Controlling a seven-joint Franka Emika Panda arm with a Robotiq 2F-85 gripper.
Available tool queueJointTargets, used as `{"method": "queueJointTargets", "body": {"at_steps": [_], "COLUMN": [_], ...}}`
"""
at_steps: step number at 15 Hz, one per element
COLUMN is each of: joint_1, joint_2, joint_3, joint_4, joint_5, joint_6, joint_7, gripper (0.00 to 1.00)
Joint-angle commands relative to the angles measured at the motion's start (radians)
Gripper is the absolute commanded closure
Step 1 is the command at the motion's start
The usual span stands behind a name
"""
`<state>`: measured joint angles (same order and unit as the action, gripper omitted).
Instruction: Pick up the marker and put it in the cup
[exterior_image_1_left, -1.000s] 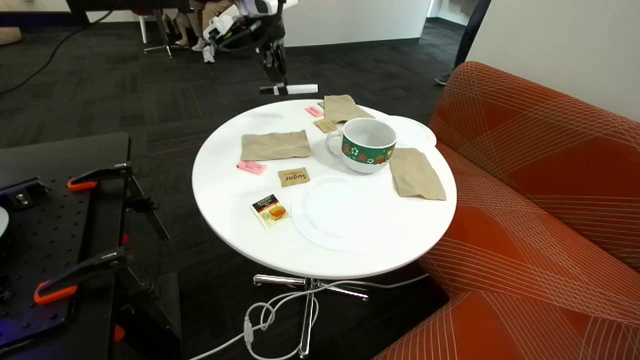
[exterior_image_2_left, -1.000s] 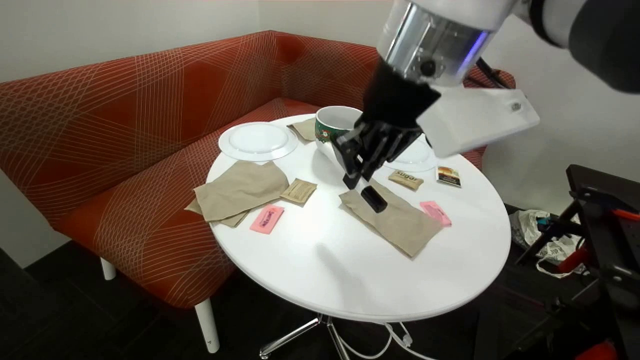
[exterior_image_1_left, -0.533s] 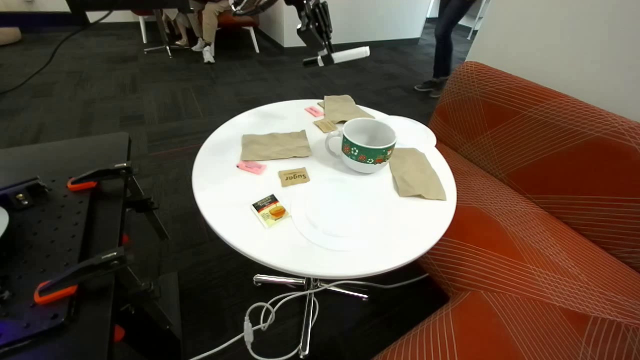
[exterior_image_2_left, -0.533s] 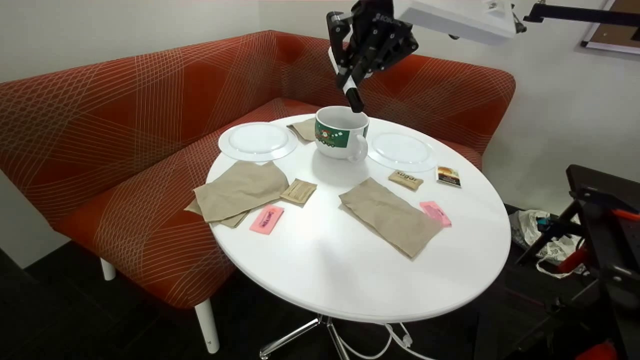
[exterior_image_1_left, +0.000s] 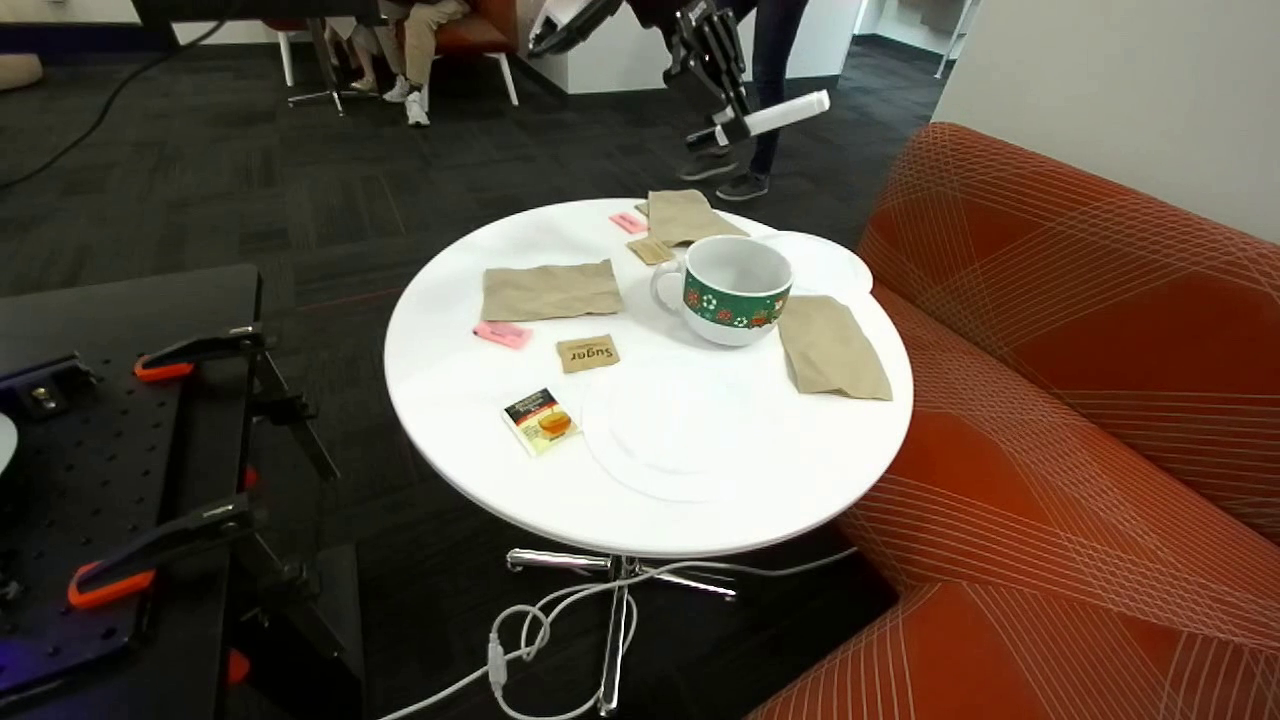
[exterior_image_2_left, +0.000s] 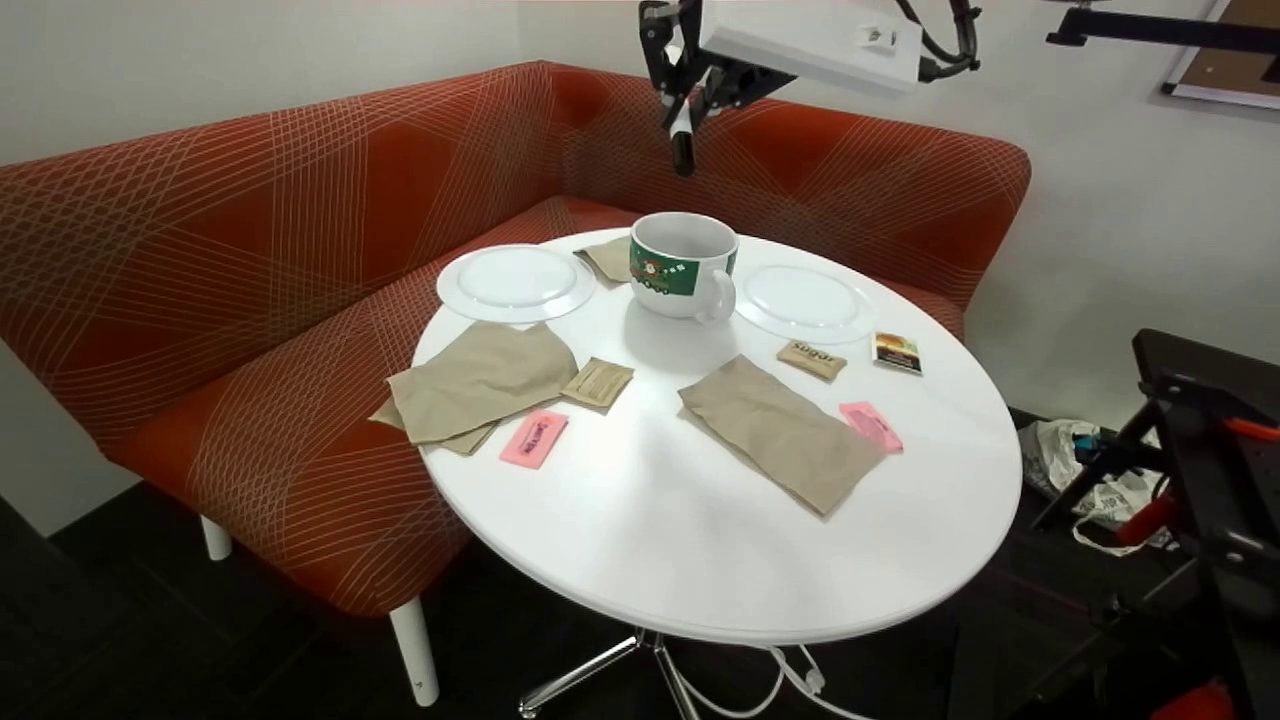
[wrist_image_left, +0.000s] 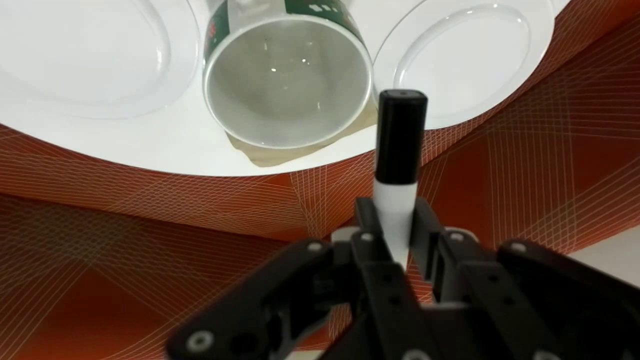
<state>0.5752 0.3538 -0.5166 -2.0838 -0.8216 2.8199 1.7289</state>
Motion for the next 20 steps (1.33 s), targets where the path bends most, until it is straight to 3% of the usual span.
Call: {"method": "queueJointTargets", "body": {"at_steps": [1, 8, 9, 13, 14, 15, 17, 20], "joint_1": [0.03, 0.031, -0.036, -0.124, -0.149, -0.174, -0.215, -0.26], "joint_2": [0.097, 0.216, 0.211, 0.226, 0.227, 0.228, 0.225, 0.221], "joint_3": [-0.038, -0.059, 0.01, 0.112, 0.143, 0.173, 0.227, 0.282], "joint_4": [0.072, 0.131, 0.148, 0.18, 0.185, 0.192, 0.194, 0.197], "joint_5": [-0.043, -0.029, -0.094, -0.175, -0.191, -0.205, -0.227, -0.251], "joint_6": [-0.032, -0.075, -0.111, -0.203, -0.226, -0.24, -0.269, -0.293], "joint_7": [0.093, 0.154, 0.196, 0.265, 0.27, 0.274, 0.279, 0.285], "gripper": [0.95, 0.95, 0.95, 0.95, 0.8, 0.55, 0.47, 0.25]}}
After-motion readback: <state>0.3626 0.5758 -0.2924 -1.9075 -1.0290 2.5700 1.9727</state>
